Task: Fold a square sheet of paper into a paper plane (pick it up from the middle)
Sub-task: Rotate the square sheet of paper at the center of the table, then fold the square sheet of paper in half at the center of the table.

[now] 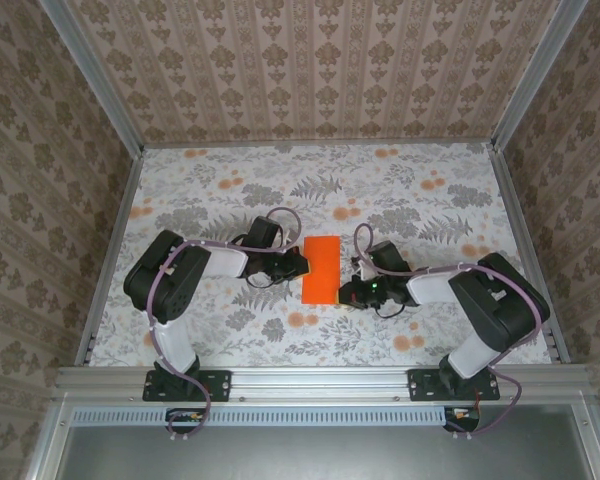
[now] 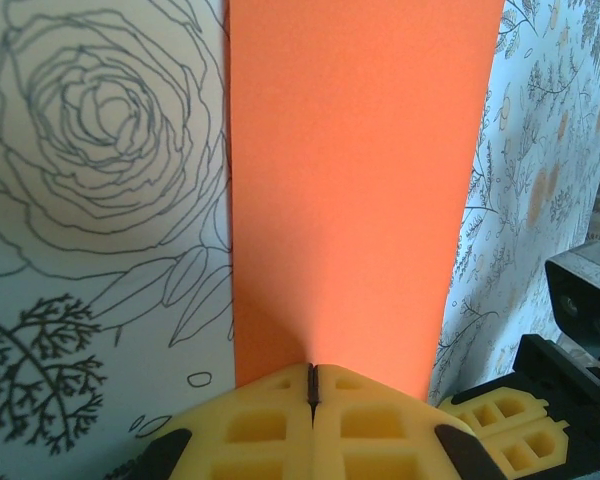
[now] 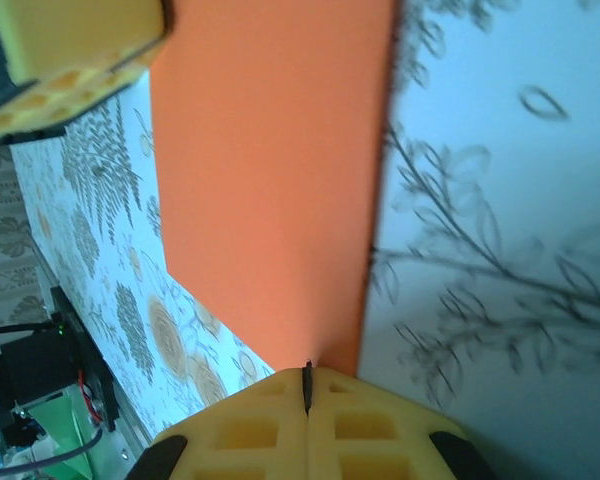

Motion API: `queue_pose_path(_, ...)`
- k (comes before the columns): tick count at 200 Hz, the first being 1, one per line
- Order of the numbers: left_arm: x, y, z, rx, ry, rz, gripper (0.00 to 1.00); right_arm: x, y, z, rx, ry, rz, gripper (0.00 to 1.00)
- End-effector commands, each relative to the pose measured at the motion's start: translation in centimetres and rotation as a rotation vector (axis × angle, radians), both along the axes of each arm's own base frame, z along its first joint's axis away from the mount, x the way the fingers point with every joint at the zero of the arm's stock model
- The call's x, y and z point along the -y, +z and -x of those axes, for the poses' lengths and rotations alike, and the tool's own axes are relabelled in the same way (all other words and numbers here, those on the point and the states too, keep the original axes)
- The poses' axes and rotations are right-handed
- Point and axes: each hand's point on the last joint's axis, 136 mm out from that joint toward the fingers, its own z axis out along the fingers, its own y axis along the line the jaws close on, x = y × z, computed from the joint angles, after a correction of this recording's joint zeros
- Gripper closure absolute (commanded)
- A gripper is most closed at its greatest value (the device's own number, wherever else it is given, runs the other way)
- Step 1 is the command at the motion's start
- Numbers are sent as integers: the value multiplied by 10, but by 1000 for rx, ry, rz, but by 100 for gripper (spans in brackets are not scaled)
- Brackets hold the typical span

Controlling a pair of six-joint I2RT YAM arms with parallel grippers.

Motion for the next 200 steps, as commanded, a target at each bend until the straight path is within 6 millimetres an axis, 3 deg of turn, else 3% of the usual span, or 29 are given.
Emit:
queue_pose_path(1, -99, -118, 85, -310, 37, -519, 100, 19, -9, 29, -100, 25, 86, 100)
queue_pose_path(36, -82, -97, 61, -220, -28, -480, 100, 8, 35, -5, 47, 12, 56, 100)
queue_pose_path(61, -69, -65, 33, -99, -97, -452, 100, -2, 56, -39, 125, -40, 45, 100)
queue_pose_path(83, -54, -32, 8, 19, -170, -399, 100, -15, 63, -70, 162, -81, 26, 100)
queue_pose_path(106, -34, 6, -12, 128, -212, -309, 100, -27, 55, -98, 156, -101, 59, 100)
queue_pose_path(135, -19, 47, -23, 216, -186, -210, 100, -35, 45, -124, 155, -115, 97, 100)
queue_pose_path(162, -17, 62, -17, 222, -97, -185, 90, -38, 25, -132, 107, -123, 130, 100)
queue_pose_path(181, -11, 64, -2, 211, -49, -173, 81, -31, 11, -128, 70, -142, 175, 100)
queue_pose_path(200, 2, 63, 15, 203, -19, -141, 79, -25, 5, -125, 56, -153, 205, 100)
